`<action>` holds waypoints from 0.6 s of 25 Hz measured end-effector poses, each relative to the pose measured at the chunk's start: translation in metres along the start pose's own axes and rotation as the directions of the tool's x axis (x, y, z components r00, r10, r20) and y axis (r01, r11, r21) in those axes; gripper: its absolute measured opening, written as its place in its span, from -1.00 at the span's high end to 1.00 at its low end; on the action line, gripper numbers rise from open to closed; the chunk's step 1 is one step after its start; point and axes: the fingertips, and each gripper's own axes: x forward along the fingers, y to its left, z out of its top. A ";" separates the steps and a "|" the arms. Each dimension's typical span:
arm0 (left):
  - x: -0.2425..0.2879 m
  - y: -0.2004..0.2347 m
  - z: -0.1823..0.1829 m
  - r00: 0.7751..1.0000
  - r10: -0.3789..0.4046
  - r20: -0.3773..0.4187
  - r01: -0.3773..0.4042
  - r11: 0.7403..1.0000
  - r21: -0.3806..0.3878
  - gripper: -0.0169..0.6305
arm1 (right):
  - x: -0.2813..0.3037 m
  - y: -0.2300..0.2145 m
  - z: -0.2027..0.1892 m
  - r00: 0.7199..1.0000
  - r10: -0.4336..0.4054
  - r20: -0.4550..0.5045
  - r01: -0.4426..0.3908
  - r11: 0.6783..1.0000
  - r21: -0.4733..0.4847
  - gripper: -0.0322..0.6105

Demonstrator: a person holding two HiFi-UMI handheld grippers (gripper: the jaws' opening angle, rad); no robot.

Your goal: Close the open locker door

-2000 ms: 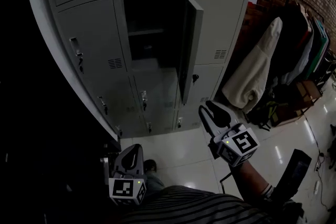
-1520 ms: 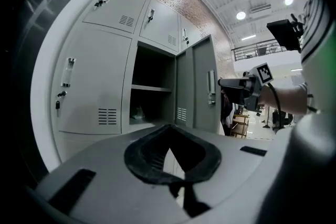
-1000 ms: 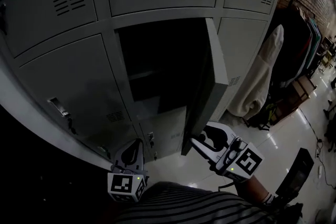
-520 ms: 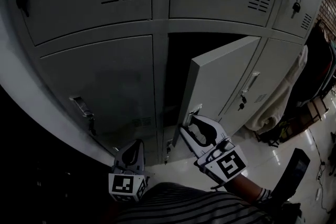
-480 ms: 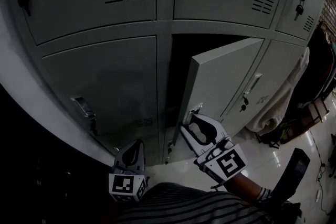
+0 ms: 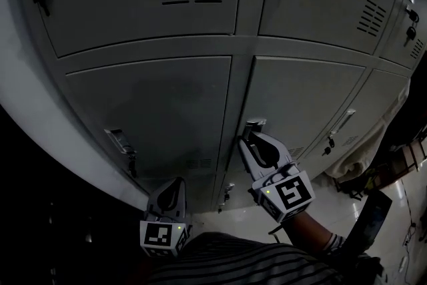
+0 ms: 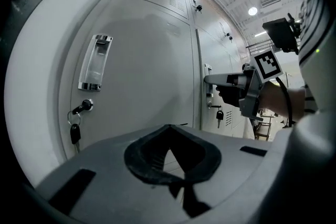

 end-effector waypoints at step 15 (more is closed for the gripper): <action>0.001 0.004 0.027 0.997 -0.006 0.072 0.000 0.997 0.074 0.94 | -0.016 -0.003 0.006 0.999 -0.033 -0.016 0.034 0.999 0.039 0.58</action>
